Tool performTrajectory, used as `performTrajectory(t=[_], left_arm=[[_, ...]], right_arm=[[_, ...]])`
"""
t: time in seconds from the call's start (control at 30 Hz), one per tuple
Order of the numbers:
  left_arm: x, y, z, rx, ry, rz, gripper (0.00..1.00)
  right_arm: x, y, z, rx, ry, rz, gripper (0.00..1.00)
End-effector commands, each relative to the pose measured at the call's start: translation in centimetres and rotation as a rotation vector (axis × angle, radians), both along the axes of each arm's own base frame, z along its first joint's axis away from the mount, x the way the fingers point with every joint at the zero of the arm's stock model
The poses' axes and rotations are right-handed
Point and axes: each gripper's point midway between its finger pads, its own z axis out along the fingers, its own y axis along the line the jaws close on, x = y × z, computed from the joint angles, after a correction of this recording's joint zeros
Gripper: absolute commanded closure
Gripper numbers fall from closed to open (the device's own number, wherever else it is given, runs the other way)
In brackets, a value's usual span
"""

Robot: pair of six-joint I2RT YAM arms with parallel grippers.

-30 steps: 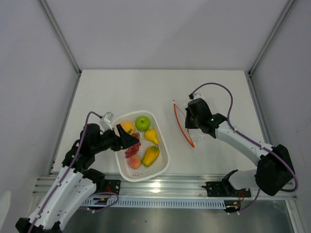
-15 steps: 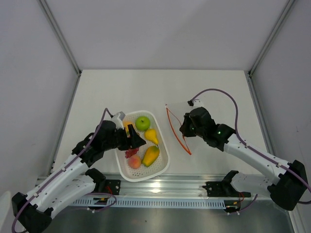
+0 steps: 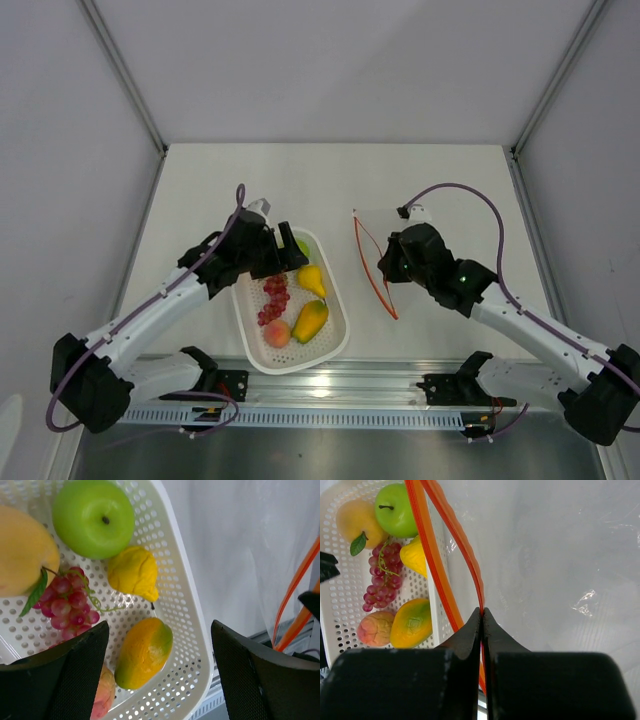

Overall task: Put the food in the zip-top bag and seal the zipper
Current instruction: Pick up the zipper food storage bag at the center of the board, then pick up the fake fruit from the bin.

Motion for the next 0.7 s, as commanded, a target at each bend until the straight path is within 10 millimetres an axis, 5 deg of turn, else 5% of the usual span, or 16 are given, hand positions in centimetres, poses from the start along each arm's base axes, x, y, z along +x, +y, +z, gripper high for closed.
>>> performTrajectory(t=[0.0, 0.33, 0.67], left_arm=[[3.1, -0.1, 2.8, -0.012, -0.064, 0.073, 0.16], [4.2, -3.4, -1.5, -0.070, 0.102, 0.036, 0.20], [3.3, -3.9, -5.1, -0.071, 0.183, 0.037, 0.18]], right_arm=[[-0.1, -1.3, 0.3, -0.017, -0.024, -0.037, 1.00], [0.5, -2.7, 0.1, -0.044, -0.021, -0.068, 1.00], [0.6, -2.5, -0.5, -0.031, -0.005, -0.052, 1.00]])
